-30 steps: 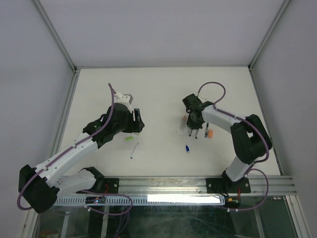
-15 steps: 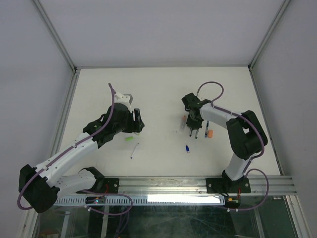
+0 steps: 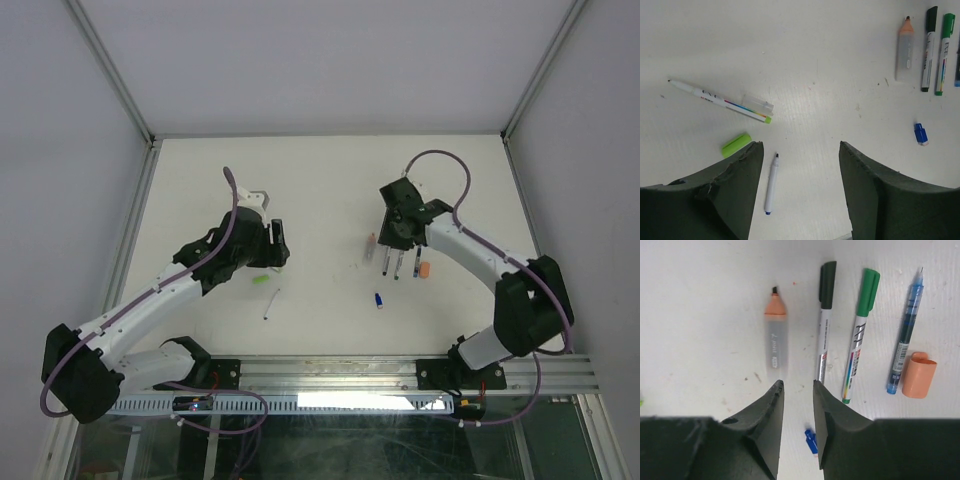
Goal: Insert the pens into the pen caps
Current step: Place the pen at the center of the board.
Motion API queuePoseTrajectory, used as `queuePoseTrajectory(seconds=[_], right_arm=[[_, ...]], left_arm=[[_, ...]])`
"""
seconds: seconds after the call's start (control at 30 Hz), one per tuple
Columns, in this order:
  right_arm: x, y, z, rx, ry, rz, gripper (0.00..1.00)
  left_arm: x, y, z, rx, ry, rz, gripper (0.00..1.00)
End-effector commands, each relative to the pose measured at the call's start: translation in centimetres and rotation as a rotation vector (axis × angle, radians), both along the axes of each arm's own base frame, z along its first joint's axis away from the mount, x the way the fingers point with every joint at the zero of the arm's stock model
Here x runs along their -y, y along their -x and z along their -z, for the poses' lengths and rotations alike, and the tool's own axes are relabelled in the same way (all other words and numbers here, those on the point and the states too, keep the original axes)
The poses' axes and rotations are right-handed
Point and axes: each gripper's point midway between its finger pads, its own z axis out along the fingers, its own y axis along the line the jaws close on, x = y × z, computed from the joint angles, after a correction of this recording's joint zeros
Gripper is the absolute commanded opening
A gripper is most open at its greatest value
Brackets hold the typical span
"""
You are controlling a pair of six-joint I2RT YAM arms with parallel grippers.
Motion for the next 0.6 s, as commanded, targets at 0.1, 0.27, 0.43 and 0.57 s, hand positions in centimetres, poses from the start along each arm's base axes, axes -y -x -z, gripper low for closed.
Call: queuePoseTrajectory(seconds=[0.1, 0.27, 0.43, 0.57], right_arm=[[-0.6, 1.7, -4.9, 0.152, -0.126, -0.084, 0.32], [-0.9, 3.8, -5.6, 0.189, -0.201, -0.102, 0.33], [-0.7, 5.8, -5.4, 0.193, -0.240, -0.117, 0.34], [-0.6, 7.2, -4.7, 0.177, -0.262, -0.129, 0.34]], left_arm=[[-1.8, -1.0, 0.9, -0.018, -0.080, -0.098, 0.63], [-3.3, -1.9, 2.2, -0.061, -0.128, -0.226, 0.63], [-4.5, -3.8, 3.7, -0.114, -0.128, -0.357, 0.63], [-5.7, -5.2, 5.0, -0.162, -0.126, -0.456, 0.61]])
